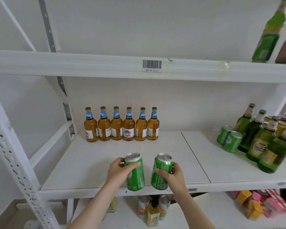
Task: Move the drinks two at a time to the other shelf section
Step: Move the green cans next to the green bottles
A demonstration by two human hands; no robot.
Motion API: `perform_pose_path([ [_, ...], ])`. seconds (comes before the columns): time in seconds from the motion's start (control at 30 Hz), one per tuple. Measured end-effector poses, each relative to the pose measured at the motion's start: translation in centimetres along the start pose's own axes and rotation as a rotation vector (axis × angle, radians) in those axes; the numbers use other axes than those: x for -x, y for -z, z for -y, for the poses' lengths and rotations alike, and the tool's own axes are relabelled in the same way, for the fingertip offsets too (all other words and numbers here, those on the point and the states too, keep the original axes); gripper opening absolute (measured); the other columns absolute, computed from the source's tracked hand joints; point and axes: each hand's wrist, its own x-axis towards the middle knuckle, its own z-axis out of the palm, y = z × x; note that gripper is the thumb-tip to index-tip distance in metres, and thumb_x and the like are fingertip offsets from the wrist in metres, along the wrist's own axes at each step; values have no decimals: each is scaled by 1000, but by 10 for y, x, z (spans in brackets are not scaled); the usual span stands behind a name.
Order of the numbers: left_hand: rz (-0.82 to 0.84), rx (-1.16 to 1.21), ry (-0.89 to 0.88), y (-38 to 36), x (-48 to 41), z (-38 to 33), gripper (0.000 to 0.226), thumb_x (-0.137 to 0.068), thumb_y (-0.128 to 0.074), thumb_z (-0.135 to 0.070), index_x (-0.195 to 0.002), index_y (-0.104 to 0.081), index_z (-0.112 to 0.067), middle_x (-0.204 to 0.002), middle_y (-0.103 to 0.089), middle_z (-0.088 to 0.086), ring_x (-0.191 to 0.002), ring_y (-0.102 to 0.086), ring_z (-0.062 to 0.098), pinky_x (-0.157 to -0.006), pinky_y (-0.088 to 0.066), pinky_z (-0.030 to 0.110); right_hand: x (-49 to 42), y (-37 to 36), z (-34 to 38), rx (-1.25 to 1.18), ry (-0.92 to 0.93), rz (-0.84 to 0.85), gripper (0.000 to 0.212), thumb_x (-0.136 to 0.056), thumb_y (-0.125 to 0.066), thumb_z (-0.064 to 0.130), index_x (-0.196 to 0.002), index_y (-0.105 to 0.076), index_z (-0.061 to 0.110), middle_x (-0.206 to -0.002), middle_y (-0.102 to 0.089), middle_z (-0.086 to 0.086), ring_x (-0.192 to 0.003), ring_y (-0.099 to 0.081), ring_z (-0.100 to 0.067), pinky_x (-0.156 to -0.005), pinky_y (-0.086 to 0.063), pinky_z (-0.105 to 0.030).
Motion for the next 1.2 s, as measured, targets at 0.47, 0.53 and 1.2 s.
perform_pose_path([
  [0.47, 45, -30, -6, -129, 5, -28, 45, -65, -87, -40, -100, -66, -20, -101, -71, 0, -96, -66, 18, -88, -56, 42, -30, 130, -1, 0, -21, -44, 50, -70, -85, 14, -110, -55, 14, -104, -64, -8, -96, -63, -22, -86, -53, -42],
  [0.53, 63, -28, -9, -146, -2, -33, 46, -66, -87, -39, -101, -66, -19, -102, -71, 1, -96, -66, 18, -87, -56, 40, -40, 144, -2, -8, -25, -60, 49, -70, -84, 13, -109, -56, 15, -103, -63, -9, -96, -63, -23, -83, -53, -41],
  [1.2, 173, -40, -50, -381, -27, -71, 41, -68, -88, -30, -99, -65, -18, -99, -70, 0, -94, -65, 15, -75, -54, 31, -133, 351, -14, -30, -48, -117, 48, -69, -85, 13, -108, -57, 15, -105, -66, -7, -97, -63, -23, -82, -51, -37],
])
